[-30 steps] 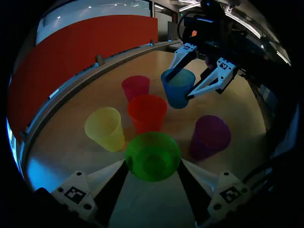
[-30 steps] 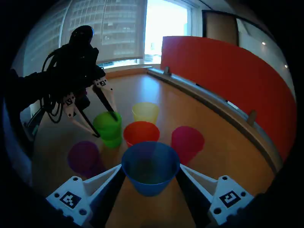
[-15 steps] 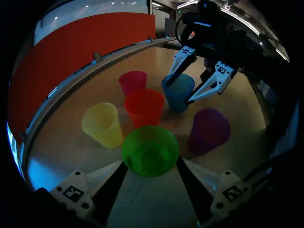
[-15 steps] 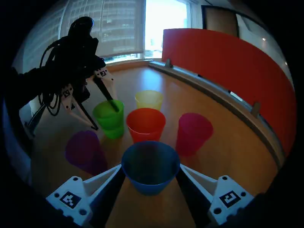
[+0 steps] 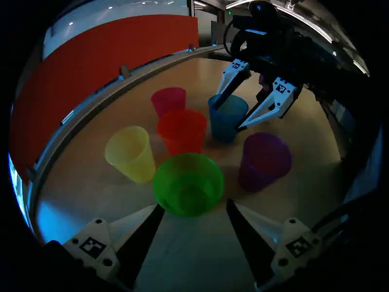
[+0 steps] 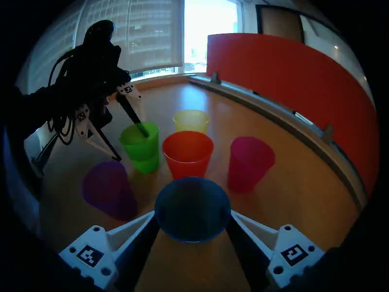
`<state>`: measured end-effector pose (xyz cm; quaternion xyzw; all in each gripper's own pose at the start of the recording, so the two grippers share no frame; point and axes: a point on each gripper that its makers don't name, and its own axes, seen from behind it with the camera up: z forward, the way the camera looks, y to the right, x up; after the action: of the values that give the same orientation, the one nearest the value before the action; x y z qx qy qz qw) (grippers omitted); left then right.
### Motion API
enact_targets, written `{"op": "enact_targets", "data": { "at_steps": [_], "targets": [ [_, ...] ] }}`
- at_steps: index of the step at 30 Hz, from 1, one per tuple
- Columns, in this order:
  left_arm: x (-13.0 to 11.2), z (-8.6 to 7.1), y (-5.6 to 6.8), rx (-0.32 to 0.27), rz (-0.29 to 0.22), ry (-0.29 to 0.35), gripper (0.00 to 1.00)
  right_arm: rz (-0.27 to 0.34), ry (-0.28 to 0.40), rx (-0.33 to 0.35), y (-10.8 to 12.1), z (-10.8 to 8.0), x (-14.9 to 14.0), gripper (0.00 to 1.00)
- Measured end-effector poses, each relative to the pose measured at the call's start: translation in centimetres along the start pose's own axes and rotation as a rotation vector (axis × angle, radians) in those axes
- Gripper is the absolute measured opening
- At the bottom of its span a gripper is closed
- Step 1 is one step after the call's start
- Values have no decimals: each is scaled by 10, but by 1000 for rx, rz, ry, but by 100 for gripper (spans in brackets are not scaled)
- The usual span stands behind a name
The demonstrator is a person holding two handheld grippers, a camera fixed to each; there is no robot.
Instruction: Pour water
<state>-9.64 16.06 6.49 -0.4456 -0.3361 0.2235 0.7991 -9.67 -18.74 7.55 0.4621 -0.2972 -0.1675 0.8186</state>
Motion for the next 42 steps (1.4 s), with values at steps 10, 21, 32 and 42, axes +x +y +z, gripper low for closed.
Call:
{"op": "enact_targets", "data": {
  "at_steps": [10,21,32,42],
  "targets": [
    [-7,-13,4,19,-14,4,96,12,-27,-30,-1,-15,-15,94],
    [-12,-36,8,85,-64,49,96,42,-15,-86,-8,-51,-27,94],
    [1,-70,13,190,-154,157,96,89,51,-159,-21,-86,-26,100],
    [25,-109,21,305,-206,310,96,96,154,-287,-20,-122,2,100]
  ]
}}
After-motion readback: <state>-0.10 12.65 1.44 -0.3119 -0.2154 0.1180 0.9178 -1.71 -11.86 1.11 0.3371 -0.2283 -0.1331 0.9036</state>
